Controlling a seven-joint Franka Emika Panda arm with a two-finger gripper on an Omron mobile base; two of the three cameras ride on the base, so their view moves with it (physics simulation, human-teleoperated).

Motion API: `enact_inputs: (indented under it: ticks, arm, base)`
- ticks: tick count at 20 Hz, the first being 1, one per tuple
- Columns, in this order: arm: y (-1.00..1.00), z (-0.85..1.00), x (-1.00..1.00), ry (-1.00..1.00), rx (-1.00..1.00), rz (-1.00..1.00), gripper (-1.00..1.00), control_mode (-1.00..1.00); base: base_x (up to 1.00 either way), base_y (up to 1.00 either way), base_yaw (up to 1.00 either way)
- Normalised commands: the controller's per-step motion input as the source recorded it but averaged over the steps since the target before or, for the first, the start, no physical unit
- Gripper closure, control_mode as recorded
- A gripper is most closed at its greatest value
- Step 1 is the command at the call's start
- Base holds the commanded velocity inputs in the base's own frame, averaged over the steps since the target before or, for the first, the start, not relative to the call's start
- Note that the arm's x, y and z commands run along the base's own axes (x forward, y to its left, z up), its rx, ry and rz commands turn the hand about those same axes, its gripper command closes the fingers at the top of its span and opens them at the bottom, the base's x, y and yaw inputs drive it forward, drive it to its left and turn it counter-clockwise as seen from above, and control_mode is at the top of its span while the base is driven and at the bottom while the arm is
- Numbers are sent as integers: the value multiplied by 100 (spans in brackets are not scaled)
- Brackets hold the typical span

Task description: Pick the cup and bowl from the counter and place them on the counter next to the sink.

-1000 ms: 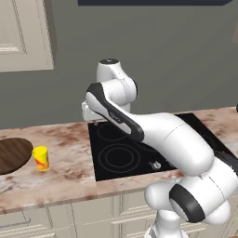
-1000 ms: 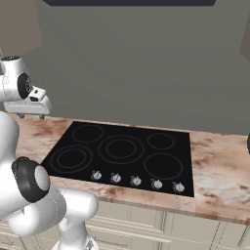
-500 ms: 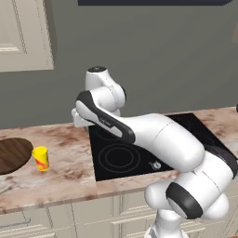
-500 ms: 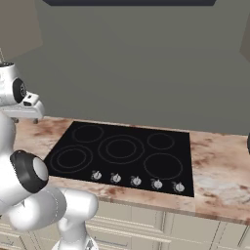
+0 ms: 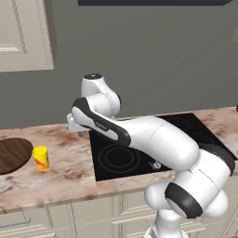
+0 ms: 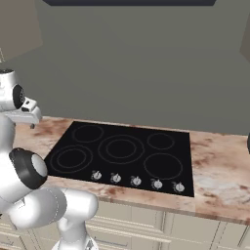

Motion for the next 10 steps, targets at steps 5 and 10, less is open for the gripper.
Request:
enact_inputs:
  ticks: [5, 10]
  arm:
    - [0, -7, 0, 0, 21, 0, -100, -100]
    - [3, -1, 0, 0, 15, 0, -100, -100]
  base:
    - [0, 0, 0]
    - [0, 0, 0]
